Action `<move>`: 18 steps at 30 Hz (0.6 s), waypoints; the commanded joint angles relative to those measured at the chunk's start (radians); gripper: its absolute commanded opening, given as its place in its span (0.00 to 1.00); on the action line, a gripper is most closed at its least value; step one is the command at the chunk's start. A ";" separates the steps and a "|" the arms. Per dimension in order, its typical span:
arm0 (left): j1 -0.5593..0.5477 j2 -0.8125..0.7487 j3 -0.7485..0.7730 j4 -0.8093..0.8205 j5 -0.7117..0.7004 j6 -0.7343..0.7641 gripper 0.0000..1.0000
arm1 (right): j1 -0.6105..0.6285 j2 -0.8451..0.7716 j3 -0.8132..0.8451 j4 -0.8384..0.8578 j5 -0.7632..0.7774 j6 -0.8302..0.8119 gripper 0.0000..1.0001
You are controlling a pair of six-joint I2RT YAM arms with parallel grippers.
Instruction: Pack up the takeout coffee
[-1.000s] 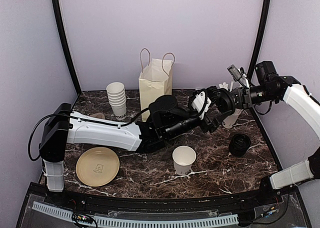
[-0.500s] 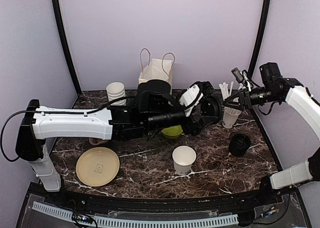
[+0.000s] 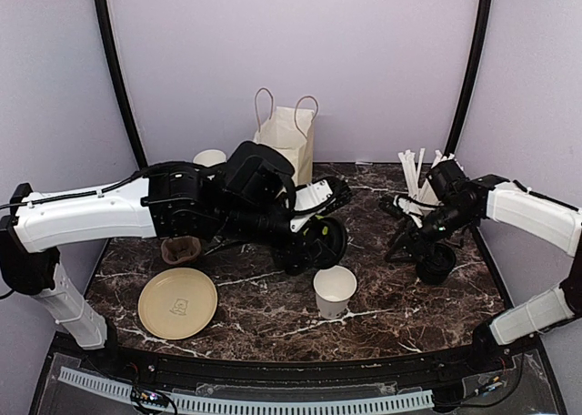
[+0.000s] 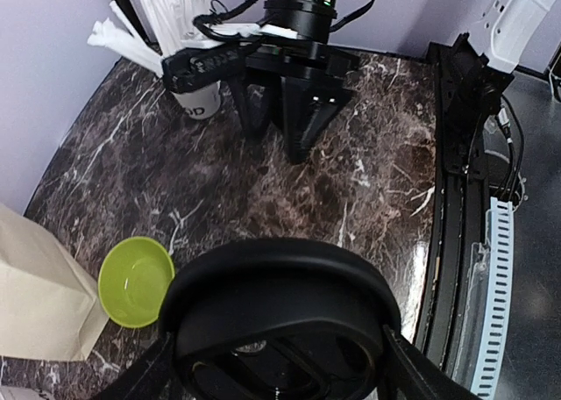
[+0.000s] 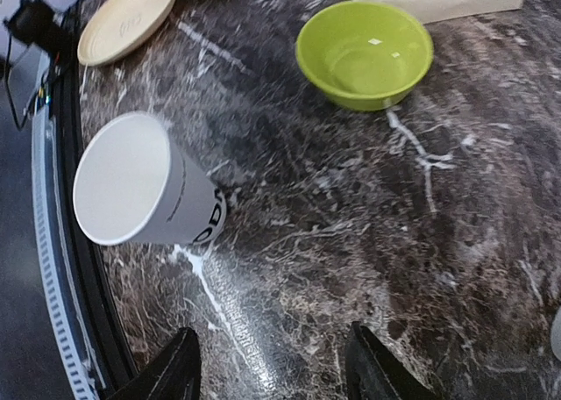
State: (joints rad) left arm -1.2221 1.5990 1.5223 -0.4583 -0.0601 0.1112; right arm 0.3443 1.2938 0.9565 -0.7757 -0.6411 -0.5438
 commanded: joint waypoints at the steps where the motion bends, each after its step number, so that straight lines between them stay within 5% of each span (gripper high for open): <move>1: 0.005 -0.079 -0.006 -0.177 -0.079 -0.027 0.68 | 0.095 0.058 -0.034 0.038 0.078 -0.170 0.59; 18: 0.038 -0.252 -0.077 -0.330 -0.210 -0.108 0.68 | 0.375 0.373 -0.019 0.235 0.196 -0.277 0.66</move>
State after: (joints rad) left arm -1.1915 1.4178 1.4670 -0.7448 -0.2230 0.0269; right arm 0.6876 1.6405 0.9272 -0.6174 -0.4660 -0.7918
